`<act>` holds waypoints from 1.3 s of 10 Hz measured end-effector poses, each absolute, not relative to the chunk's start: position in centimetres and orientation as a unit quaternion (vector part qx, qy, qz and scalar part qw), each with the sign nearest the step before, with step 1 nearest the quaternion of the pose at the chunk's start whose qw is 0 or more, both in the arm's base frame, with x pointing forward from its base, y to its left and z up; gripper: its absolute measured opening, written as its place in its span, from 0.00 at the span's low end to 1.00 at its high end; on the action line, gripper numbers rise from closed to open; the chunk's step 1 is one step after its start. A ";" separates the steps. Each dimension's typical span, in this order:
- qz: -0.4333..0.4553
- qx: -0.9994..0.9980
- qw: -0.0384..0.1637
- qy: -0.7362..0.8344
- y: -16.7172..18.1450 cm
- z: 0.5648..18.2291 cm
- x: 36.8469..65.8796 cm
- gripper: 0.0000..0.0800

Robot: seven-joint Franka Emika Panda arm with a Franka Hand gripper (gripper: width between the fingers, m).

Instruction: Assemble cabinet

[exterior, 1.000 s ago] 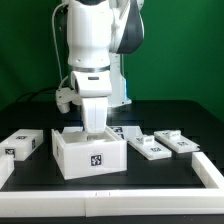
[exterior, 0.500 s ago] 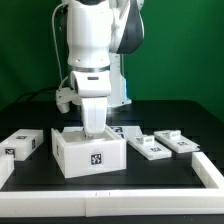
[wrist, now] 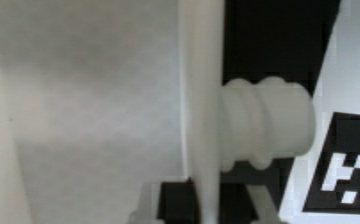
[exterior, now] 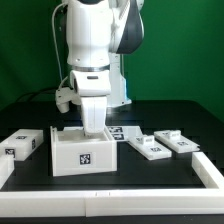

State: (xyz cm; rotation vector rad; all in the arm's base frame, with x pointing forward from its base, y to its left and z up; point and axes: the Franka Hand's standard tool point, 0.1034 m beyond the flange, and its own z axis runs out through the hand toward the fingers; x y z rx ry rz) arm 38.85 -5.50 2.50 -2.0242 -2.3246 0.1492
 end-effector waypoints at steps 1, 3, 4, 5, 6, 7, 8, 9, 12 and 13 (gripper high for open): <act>0.048 -0.656 0.028 -0.753 -5.5 2.5 38.9 0.05; 0.048 -0.656 0.027 -0.753 -5.5 2.5 38.9 0.05; 0.046 -0.670 0.023 -0.741 -5.0 2.7 39.7 0.05; 0.042 -0.676 0.019 -0.735 -4.4 2.6 40.8 0.05; 0.037 -0.681 0.015 -0.731 -3.7 2.5 42.0 0.05; 0.031 -0.693 0.011 -0.720 -2.7 2.5 43.2 0.05; 0.027 -0.701 0.009 -0.712 -1.9 2.5 43.9 0.05; 0.022 -0.707 0.007 -0.706 -0.8 2.4 44.8 0.05; 0.010 -0.721 0.004 -0.693 2.9 2.3 48.3 0.05; 0.009 -0.722 0.003 -0.692 4.0 2.4 49.4 0.05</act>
Offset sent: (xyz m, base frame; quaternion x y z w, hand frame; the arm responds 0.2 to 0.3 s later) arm 0.0268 0.0169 0.0020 -0.0021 -0.0166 0.0540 0.9984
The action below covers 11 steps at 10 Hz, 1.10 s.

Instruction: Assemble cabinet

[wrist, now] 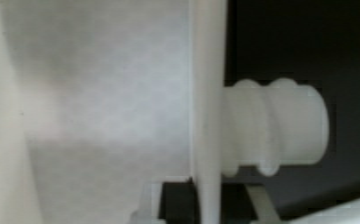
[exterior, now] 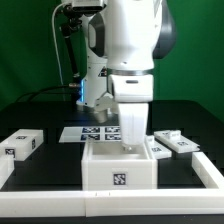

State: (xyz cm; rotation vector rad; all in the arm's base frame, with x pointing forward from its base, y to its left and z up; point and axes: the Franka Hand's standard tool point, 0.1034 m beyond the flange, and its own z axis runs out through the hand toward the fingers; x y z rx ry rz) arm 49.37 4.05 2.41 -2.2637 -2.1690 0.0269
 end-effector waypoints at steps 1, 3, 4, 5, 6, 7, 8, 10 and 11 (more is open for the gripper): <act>0.004 -0.722 0.001 -0.692 4.8 2.6 50.1 0.05; 0.005 -0.721 0.001 -0.693 5.1 2.5 49.9 0.05; 0.005 -0.722 0.001 -0.692 5.0 2.5 49.9 0.05; 0.005 -0.722 0.001 -0.692 5.0 2.5 49.9 0.05; 0.005 -0.722 0.001 -0.692 5.2 2.4 49.9 0.05; 0.002 -0.724 0.002 -0.690 6.4 2.4 50.0 0.05; -0.001 -0.718 0.004 -0.696 7.7 2.4 50.3 0.05; -0.005 -0.713 0.004 -0.701 8.8 2.4 51.4 0.05; -0.006 -0.711 0.005 -0.703 9.2 2.4 51.5 0.05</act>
Offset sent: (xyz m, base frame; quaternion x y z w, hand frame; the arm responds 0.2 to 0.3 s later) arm 0.0000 0.0000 0.0000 0.0000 0.0000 0.0000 1.0000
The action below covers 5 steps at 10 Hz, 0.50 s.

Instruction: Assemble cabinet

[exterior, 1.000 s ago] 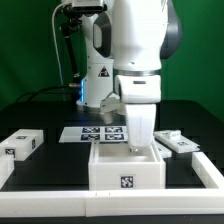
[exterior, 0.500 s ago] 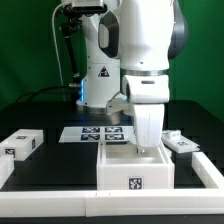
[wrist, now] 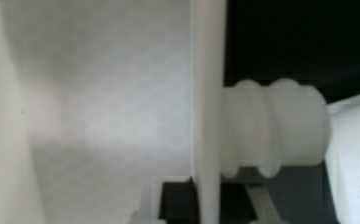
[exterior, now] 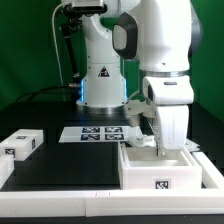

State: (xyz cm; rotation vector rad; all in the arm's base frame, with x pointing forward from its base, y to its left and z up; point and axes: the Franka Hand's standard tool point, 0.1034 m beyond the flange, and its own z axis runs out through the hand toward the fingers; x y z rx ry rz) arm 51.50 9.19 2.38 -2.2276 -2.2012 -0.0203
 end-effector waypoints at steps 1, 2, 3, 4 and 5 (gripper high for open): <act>-0.007 -0.710 0.005 -0.704 9.5 2.4 51.5 0.05; -0.008 -0.708 0.006 -0.706 10.0 2.4 51.5 0.05; -0.009 -0.706 0.006 -0.708 10.5 2.4 51.6 0.05; -0.009 -0.706 0.006 -0.708 10.5 2.4 51.7 0.05; -0.008 -0.707 0.007 -0.707 10.3 2.4 51.6 0.05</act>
Offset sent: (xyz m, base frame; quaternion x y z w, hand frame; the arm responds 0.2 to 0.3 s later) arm 0.0095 0.0155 0.0008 0.0049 0.0087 0.0024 0.9999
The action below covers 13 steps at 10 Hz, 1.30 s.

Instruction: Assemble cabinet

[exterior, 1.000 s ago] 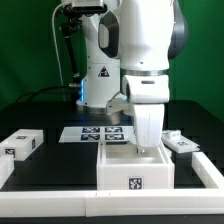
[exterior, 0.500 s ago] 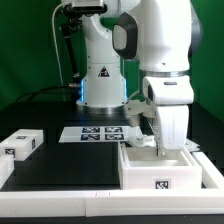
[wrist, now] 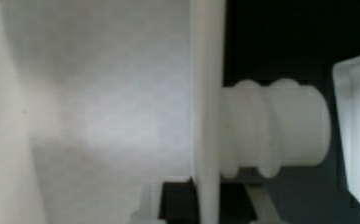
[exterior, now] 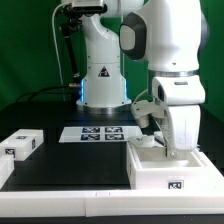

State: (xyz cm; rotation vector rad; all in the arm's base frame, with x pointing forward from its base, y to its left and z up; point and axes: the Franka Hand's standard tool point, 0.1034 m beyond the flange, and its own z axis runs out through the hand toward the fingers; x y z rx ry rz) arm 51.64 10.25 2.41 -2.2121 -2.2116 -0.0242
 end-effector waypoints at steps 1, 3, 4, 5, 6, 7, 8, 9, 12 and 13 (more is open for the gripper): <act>-0.009 -0.708 0.006 -0.706 10.2 2.4 51.7 0.05; -0.009 -0.708 0.006 -0.706 10.2 2.4 51.7 0.05; -0.009 -0.708 0.006 -0.706 10.2 2.4 51.7 0.27; -0.009 -0.708 0.006 -0.706 10.2 2.4 51.7 0.44; -0.009 -0.708 0.006 -0.706 10.1 2.4 51.6 0.44; -0.008 -0.709 0.006 -0.705 9.9 2.5 51.6 0.67; -0.010 -0.708 0.003 -0.706 10.0 3.0 51.6 0.84; -0.012 -0.707 -0.001 -0.707 10.0 3.7 51.5 0.84; -0.014 -0.706 -0.012 -0.708 9.8 6.1 50.1 0.99; -0.014 -0.705 -0.014 -0.709 9.8 6.8 48.8 1.00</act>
Offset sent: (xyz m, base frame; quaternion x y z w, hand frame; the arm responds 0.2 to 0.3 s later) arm 0.0000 0.0000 0.0000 0.0000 0.0000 0.0000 1.0000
